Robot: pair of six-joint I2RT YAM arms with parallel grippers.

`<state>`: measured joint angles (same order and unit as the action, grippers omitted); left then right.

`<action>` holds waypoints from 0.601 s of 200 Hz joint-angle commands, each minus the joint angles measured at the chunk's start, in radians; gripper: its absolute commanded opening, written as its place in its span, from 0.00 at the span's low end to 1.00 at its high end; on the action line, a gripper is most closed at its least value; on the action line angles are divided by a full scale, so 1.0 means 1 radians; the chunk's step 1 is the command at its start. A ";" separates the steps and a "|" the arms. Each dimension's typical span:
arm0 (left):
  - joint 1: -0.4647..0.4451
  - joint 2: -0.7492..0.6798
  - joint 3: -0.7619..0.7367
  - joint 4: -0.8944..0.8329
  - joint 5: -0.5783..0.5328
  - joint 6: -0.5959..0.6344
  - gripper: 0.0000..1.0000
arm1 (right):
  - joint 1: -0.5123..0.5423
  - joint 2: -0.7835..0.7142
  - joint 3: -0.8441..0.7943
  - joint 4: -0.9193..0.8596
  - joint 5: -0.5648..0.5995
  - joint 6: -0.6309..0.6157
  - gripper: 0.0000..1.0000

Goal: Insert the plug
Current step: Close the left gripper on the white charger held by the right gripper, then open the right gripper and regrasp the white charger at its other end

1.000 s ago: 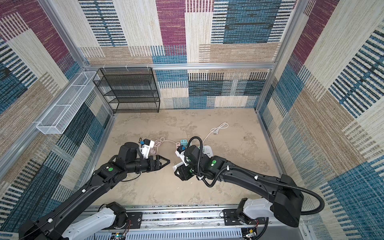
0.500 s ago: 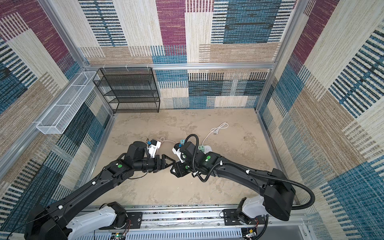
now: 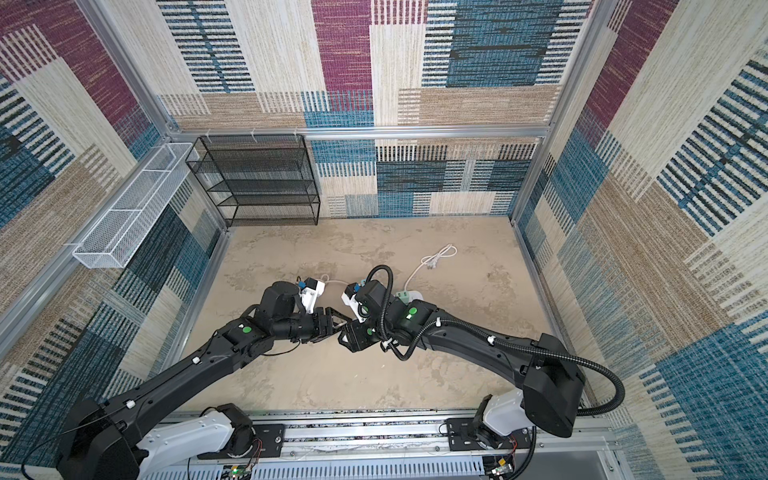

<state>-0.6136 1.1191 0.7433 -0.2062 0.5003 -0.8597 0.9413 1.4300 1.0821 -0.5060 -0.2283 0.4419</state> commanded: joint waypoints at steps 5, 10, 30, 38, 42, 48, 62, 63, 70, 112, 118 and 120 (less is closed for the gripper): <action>-0.009 0.016 0.007 0.010 0.037 0.007 0.50 | -0.002 0.004 0.022 0.065 0.073 0.019 0.00; -0.009 0.019 0.006 0.011 0.037 0.006 0.47 | -0.001 0.005 0.022 0.066 0.077 0.020 0.00; -0.015 0.037 0.007 0.020 0.041 0.004 0.43 | -0.001 0.006 0.021 0.079 0.091 0.022 0.00; -0.016 0.042 0.005 0.026 0.042 0.001 0.39 | -0.002 0.007 0.022 0.082 0.092 0.021 0.00; -0.017 0.046 0.003 0.029 0.044 0.001 0.37 | -0.001 0.007 0.023 0.083 0.094 0.022 0.00; -0.018 0.048 0.003 0.034 0.046 -0.002 0.35 | -0.001 0.007 0.025 0.085 0.097 0.025 0.00; -0.020 0.056 0.003 0.042 0.048 -0.005 0.30 | -0.001 0.006 0.025 0.095 0.104 0.026 0.00; -0.021 0.057 0.002 0.042 0.049 -0.006 0.28 | -0.001 0.006 0.025 0.096 0.104 0.026 0.00; -0.022 0.060 0.003 0.045 0.049 -0.007 0.24 | -0.001 0.007 0.027 0.099 0.106 0.026 0.00; -0.025 0.078 0.001 0.050 0.042 -0.017 0.00 | -0.002 0.019 0.032 0.111 0.125 0.003 0.12; -0.025 0.079 0.001 0.047 0.038 -0.020 0.00 | -0.002 0.022 0.033 0.105 0.132 -0.006 0.21; -0.025 0.081 0.001 0.046 0.038 -0.020 0.00 | -0.001 0.023 0.034 0.102 0.132 -0.009 0.24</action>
<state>-0.6304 1.1885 0.7448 -0.1219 0.5053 -0.8642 0.9405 1.4437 1.0935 -0.5446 -0.1539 0.4393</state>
